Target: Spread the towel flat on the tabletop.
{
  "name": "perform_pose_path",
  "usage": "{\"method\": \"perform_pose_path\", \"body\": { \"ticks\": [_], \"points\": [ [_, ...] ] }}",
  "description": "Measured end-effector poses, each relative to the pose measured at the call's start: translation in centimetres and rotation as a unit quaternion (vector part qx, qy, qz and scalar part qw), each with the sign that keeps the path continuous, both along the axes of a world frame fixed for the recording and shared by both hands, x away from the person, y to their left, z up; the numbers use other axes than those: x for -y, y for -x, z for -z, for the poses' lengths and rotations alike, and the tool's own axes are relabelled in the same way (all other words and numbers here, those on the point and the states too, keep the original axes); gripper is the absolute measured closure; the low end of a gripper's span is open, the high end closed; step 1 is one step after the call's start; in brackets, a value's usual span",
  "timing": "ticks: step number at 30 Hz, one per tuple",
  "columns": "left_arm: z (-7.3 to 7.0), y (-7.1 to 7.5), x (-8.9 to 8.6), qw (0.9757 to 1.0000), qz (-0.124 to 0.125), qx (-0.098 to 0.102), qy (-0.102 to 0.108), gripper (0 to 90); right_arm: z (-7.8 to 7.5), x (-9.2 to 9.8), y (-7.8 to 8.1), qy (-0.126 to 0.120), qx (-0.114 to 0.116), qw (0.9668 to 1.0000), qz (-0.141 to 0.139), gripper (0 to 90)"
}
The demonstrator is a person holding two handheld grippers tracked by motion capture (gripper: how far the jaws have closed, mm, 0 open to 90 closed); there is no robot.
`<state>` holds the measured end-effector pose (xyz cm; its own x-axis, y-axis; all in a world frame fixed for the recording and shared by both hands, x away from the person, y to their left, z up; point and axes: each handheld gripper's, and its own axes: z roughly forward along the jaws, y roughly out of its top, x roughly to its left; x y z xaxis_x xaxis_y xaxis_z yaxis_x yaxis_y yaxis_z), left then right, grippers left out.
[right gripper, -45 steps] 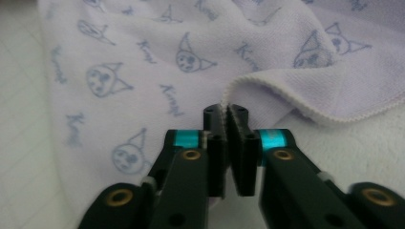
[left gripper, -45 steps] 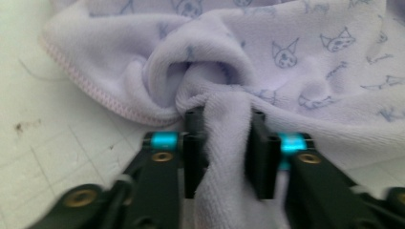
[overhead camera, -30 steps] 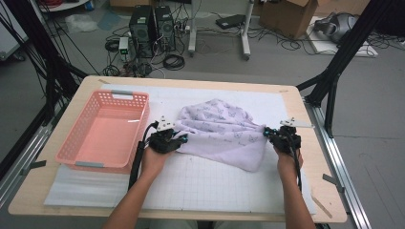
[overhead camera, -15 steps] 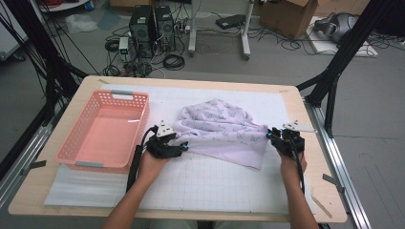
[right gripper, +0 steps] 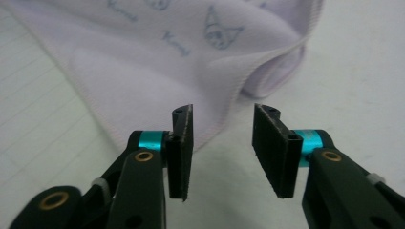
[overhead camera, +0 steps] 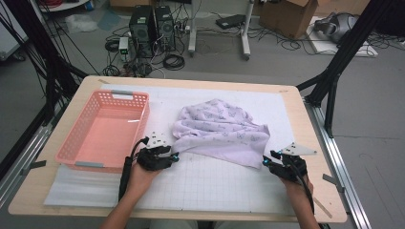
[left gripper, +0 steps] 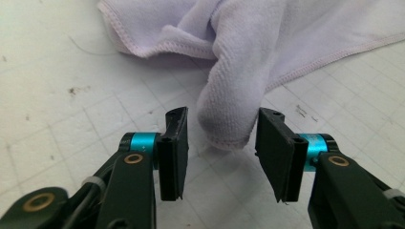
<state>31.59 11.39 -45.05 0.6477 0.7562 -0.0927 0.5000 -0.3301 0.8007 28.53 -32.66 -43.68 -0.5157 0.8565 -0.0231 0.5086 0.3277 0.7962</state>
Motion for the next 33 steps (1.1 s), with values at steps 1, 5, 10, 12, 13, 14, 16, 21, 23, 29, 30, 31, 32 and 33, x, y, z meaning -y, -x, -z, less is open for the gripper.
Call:
{"method": "perform_pose_path", "body": {
  "ticks": [1, 5, 10, 12, 13, 14, 16, 21, 23, 29, 30, 31, 32, 33],
  "points": [
    [0.0, 0.1, 0.2, 0.9999, 0.003, -0.002, -0.012, 57.4, 0.1, -0.3, 0.1, -0.004, -0.007, 0.9999, -0.006, 55.2],
    [0.0, 0.2, 0.3, 0.9997, 0.001, 0.006, -0.025, 62.7, 0.9, -1.6, 0.1, 0.002, -0.042, 0.9986, -0.033, 51.7],
    [0.0, 0.8, 0.1, 0.9996, 0.0, 0.015, -0.024, 82.2, 1.1, -1.4, 0.0, -0.007, -0.053, 0.9975, -0.046, 77.0],
    [-0.1, 1.4, 0.2, 0.9995, 0.006, 0.018, -0.025, 83.8, 1.0, -1.4, 0.4, 0.004, -0.049, 0.9973, -0.055, 83.0],
    [-0.1, 1.8, 0.2, 0.9996, 0.008, 0.015, -0.021, 83.9, 0.9, -1.3, 0.5, 0.006, -0.049, 0.9974, -0.054, 83.3],
    [-0.2, 2.0, 0.1, 0.9997, 0.01, 0.014, -0.02, 83.9, 0.8, -1.2, 0.7, 0.008, -0.05, 0.9973, -0.054, 84.3],
    [-0.2, 2.6, 0.0, 0.9998, 0.012, 0.011, -0.013, 83.9, 0.7, -1.0, 1.2, 0.008, -0.052, 0.9973, -0.051, 85.3],
    [-0.3, 5.3, 0.1, 0.9997, 0.023, 0.007, -0.003, 83.5, 0.4, -0.4, 3.5, 0.012, -0.047, 0.9975, -0.052, 85.4],
    [-0.3, 6.5, 0.1, 0.9995, 0.03, 0.007, -0.005, 83.4, 0.2, -0.3, 4.7, 0.013, -0.043, 0.9978, -0.048, 85.4],
    [0.0, 10.1, 0.2, 0.999, 0.044, 0.004, -0.002, 82.2, -0.1, 0.4, 8.2, 0.007, -0.038, 0.9988, -0.029, 85.6],
    [0.0, 10.6, 0.2, 0.9989, 0.047, 0.004, -0.001, 82.2, -0.2, 0.5, 8.7, 0.006, -0.037, 0.999, -0.024, 85.6],
    [0.0, 11.1, 0.2, 0.9988, 0.049, 0.005, 0.002, 82.2, -0.3, 0.6, 9.3, 0.007, -0.034, 0.9991, -0.023, 85.7],
    [-0.1, 11.5, 0.2, 0.9987, 0.051, 0.005, 0.002, 82.2, -0.4, 0.6, 9.9, 0.006, -0.034, 0.9992, -0.021, 85.8],
    [-0.1, 11.8, 0.2, 0.9986, 0.052, 0.005, 0.003, 82.0, -0.4, 0.7, 10.4, 0.008, -0.034, 0.9992, -0.019, 85.8]
  ]
}}
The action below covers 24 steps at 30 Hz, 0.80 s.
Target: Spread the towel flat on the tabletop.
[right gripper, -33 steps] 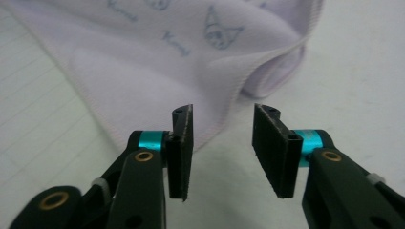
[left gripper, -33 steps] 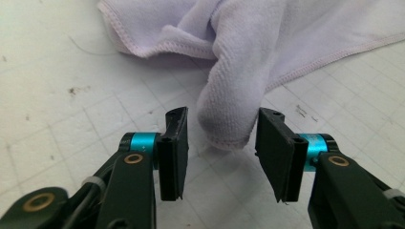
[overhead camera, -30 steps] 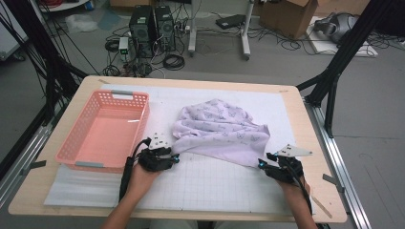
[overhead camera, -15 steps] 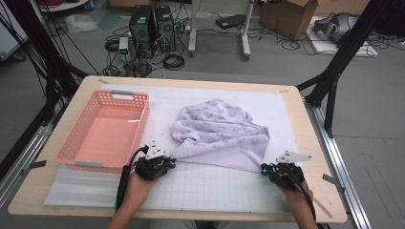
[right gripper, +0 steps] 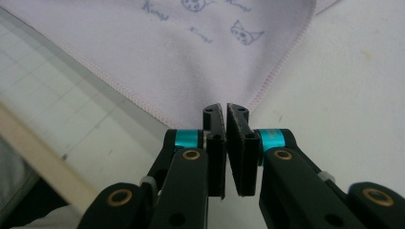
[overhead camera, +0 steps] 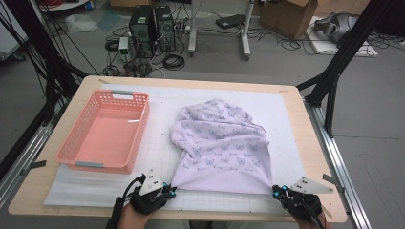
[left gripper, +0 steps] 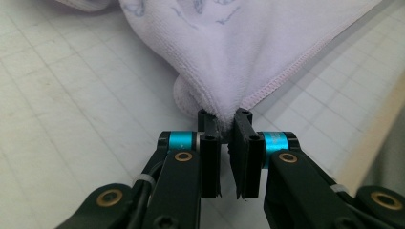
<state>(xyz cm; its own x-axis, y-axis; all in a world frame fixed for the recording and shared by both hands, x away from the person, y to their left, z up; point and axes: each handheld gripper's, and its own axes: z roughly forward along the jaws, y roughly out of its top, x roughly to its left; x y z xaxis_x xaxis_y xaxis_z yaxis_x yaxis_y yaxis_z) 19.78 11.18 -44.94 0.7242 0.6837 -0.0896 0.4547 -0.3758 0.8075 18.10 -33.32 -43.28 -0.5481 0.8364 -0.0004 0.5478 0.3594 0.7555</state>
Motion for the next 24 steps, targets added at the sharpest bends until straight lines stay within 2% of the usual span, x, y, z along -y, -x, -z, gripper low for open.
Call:
{"method": "perform_pose_path", "body": {
  "ticks": [8, 14, 15, 17, 18, 20, 21, 22, 24],
  "points": [
    [-0.1, 3.6, 0.2, 1.0, -0.003, 0.001, 0.009, 81.7, 0.0, 0.5, 3.3, -0.003, -0.002, 1.0, 0.001, 86.6],
    [0.1, 6.5, 1.0, 0.9998, 0.017, 0.001, 0.005, 80.6, 0.0, 1.4, 6.2, 0.002, -0.011, 0.9999, 0.004, 86.9],
    [0.0, 6.8, 1.1, 0.9999, 0.011, 0.006, 0.005, 75.2, 0.0, 1.6, 6.8, 0.005, -0.014, 0.9999, 0.004, 87.0],
    [-0.2, 7.0, 0.9, 0.9998, -0.014, 0.007, 0.014, 57.0, 0.1, 2.1, 7.7, 0.013, -0.017, 0.9998, 0.005, 87.0],
    [-0.2, 6.9, 0.6, 0.9995, -0.024, 0.008, 0.019, 53.4, 0.2, 2.3, 8.1, 0.015, -0.019, 0.9997, 0.008, 87.0],
    [-0.3, 6.7, 0.0, 0.9985, -0.045, 0.01, 0.031, 48.3, 0.2, 2.6, 8.4, 0.013, -0.019, 0.9997, 0.013, 86.0],
    [-0.4, 6.5, -0.3, 0.9978, -0.052, 0.011, 0.039, 47.8, 0.1, 2.7, 8.5, 0.015, -0.016, 0.9996, 0.02, 79.6],
    [-0.4, 6.2, -0.6, 0.9971, -0.06, 0.013, 0.045, 47.0, 0.0, 2.9, 8.4, 0.009, -0.01, 0.9995, 0.027, 73.1],
    [-0.4, 5.6, -1.1, 0.9963, -0.067, 0.013, 0.052, 47.7, -0.3, 3.1, 8.2, -0.01, 0.002, 0.9992, 0.039, 70.6]
  ]
}}
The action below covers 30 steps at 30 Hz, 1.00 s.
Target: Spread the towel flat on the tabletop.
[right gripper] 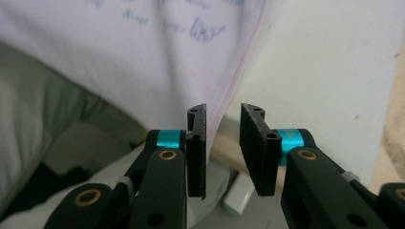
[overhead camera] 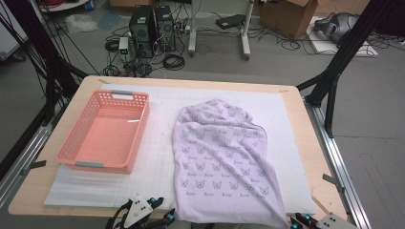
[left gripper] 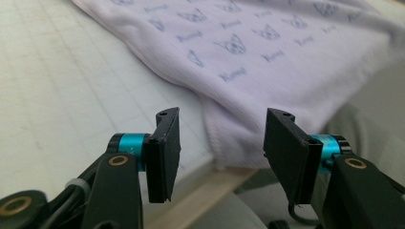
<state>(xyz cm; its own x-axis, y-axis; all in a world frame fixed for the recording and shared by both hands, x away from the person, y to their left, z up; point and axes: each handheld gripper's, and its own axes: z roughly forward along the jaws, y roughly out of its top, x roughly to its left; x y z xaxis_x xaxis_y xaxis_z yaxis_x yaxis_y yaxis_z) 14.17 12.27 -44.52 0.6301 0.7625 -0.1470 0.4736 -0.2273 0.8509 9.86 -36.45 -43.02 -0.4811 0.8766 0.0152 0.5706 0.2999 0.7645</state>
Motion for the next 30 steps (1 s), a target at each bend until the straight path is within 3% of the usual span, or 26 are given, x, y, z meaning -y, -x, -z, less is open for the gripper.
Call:
{"method": "perform_pose_path", "body": {
  "ticks": [5, 10, 15, 21, 23, 25, 28, 30],
  "points": [
    [0.4, -1.9, -0.2, 0.9999, -0.005, -0.008, 0.008, 50.2, 0.2, 0.4, -1.0, -0.008, 0.008, 0.9999, 0.01, 69.8],
    [0.7, -3.6, 0.2, 0.9999, -0.001, -0.011, -0.008, 53.1, 0.2, 0.7, -1.6, -0.011, 0.011, 0.9997, 0.017, 68.9],
    [0.9, -5.6, 1.3, 0.9995, 0.021, -0.013, -0.019, 55.8, 0.2, 0.9, -2.3, -0.014, 0.011, 0.9995, 0.027, 68.4],
    [0.8, -7.3, 3.1, 0.9979, 0.043, -0.019, -0.046, 46.0, 0.4, 0.6, -3.9, -0.014, 0.007, 0.9993, 0.033, 67.1],
    [0.8, -7.5, 3.9, 0.9965, 0.051, -0.011, -0.065, 41.6, 0.5, 0.3, -4.5, -0.014, 0.006, 0.9993, 0.033, 66.7],
    [0.9, -7.4, 4.5, 0.996, 0.056, -0.002, -0.07, 40.8, 0.6, -0.1, -5.2, -0.013, 0.003, 0.9994, 0.031, 66.5],
    [0.9, -7.1, 4.7, 0.9952, 0.077, 0.0, -0.061, 54.2, 0.8, -0.8, -6.2, -0.009, 0.003, 0.9997, 0.022, 65.6],
    [0.9, -6.6, 4.9, 0.9938, 0.093, -0.001, -0.061, 76.1, 1.0, -1.4, -6.8, -0.005, -0.001, 0.9999, 0.014, 65.1]
  ]
}}
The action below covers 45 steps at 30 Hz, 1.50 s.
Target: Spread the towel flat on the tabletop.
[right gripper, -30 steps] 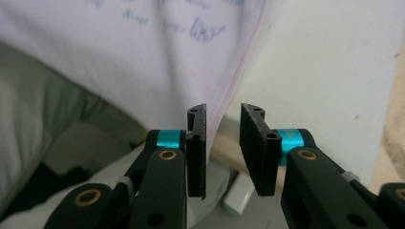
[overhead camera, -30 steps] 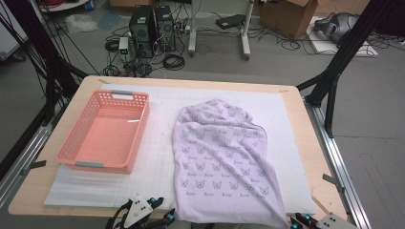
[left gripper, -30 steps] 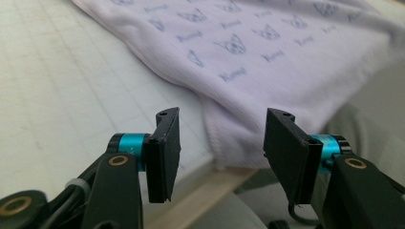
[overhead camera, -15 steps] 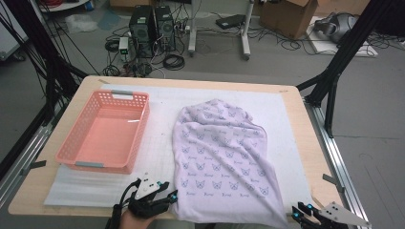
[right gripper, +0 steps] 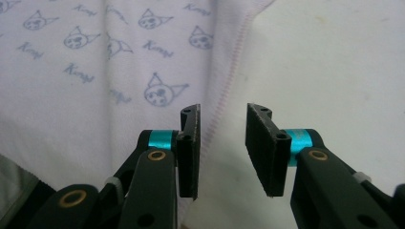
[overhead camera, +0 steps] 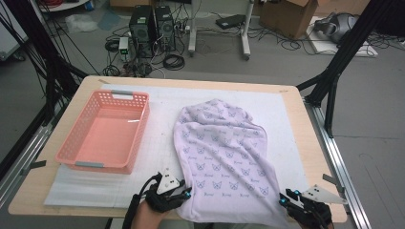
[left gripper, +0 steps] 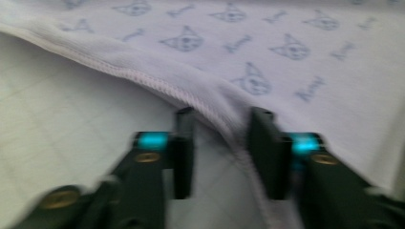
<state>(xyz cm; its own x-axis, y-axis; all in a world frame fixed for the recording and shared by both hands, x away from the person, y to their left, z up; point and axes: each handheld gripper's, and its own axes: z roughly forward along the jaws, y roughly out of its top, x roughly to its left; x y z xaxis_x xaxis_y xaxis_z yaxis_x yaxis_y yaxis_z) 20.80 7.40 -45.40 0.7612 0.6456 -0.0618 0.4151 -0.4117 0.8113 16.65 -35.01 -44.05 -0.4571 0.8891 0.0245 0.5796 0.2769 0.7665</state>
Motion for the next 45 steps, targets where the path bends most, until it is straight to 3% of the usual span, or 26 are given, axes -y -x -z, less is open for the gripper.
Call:
{"method": "perform_pose_path", "body": {
  "ticks": [2, 6, 9, 13, 16, 18, 19, 20, 22, 23, 26, 32, 34, 36, 38, 40, 42, 45],
  "points": [
    [0.0, 0.3, -0.2, 0.9999, -0.005, -0.01, 0.006, 86.0, 0.1, -0.4, -0.4, 0.004, -0.001, 1.0, -0.006, 65.0],
    [-0.3, 0.9, -2.5, 0.9988, -0.036, -0.031, 0.011, 87.6, 0.1, -0.8, -0.7, 0.004, 0.002, 0.9999, -0.011, 64.8],
    [-0.4, 1.7, -4.8, 0.9962, -0.061, -0.056, 0.029, 87.6, 0.1, -0.7, -1.3, -0.001, 0.003, 1.0, -0.002, 62.3],
    [-0.7, 3.3, -5.8, 0.9967, -0.058, -0.055, 0.017, 87.7, 0.5, -0.6, -3.4, -0.028, -0.011, 0.9994, 0.019, 58.1],
    [-0.8, 4.0, -7.0, 0.9961, -0.063, -0.06, 0.016, 87.7, 0.9, -1.5, -5.1, -0.026, -0.021, 0.9992, 0.021, 58.3],
    [-0.7, 4.3, -7.8, 0.9958, -0.054, -0.067, 0.033, 87.6, 0.8, -1.9, -5.3, -0.019, -0.021, 0.9994, 0.019, 64.6],
    [-0.6, 4.4, -8.0, 0.9956, -0.051, -0.068, 0.039, 87.5, 0.7, -2.0, -5.3, -0.016, -0.023, 0.9996, 0.011, 81.5],
    [-0.7, 4.4, -8.1, 0.9957, -0.048, -0.067, 0.043, 87.1, 0.7, -2.0, -5.1, -0.027, -0.033, 0.9991, -0.008, 86.0],
    [-0.8, 4.2, -8.1, 0.9957, -0.052, -0.056, 0.053, 82.1, 0.4, -2.1, -4.5, -0.01, -0.036, 0.9991, -0.019, 87.0],
    [-0.9, 3.9, -8.1, 0.995, -0.058, -0.055, 0.06, 72.1, 0.3, -2.1, -4.1, -0.003, -0.04, 0.9989, -0.024, 87.1],
    [-1.1, 3.0, -7.8, 0.9941, -0.072, -0.042, 0.07, 57.5, -0.1, -1.3, -2.4, 0.013, -0.047, 0.9983, -0.032, 87.3],
    [-1.4, 0.0, -6.2, 0.9948, -0.073, -0.025, 0.066, 48.6, -0.3, 0.4, 1.1, -0.003, -0.082, 0.9944, -0.066, 87.2],
    [-1.5, -1.5, -5.6, 0.9944, -0.078, -0.023, 0.067, 46.1, -0.4, 0.4, 1.6, -0.006, -0.079, 0.9934, -0.083, 84.8],
    [-1.4, -2.9, -5.0, 0.9938, -0.084, -0.027, 0.067, 42.2, -0.5, 0.3, 1.4, -0.015, -0.068, 0.9946, -0.077, 68.4],
    [-1.4, -4.1, -4.5, 0.9937, -0.084, -0.026, 0.069, 42.4, -0.8, 0.2, 0.5, -0.031, -0.048, 0.9966, -0.059, 62.6],
    [-1.5, -5.7, -3.9, 0.9927, -0.095, -0.021, 0.071, 42.8, -1.1, 0.2, -0.7, -0.04, -0.029, 0.9979, -0.041, 59.9],
    [-1.5, -6.9, -3.3, 0.992, -0.101, -0.029, 0.07, 42.8, -1.2, 0.1, -2.3, -0.045, -0.017, 0.9986, -0.023, 58.6],
    [-1.1, -8.7, -2.2, 0.9912, -0.109, -0.045, 0.06, 41.6, -1.0, -0.2, -4.7, -0.056, -0.022, 0.9982, 0.002, 57.4]
  ]
}}
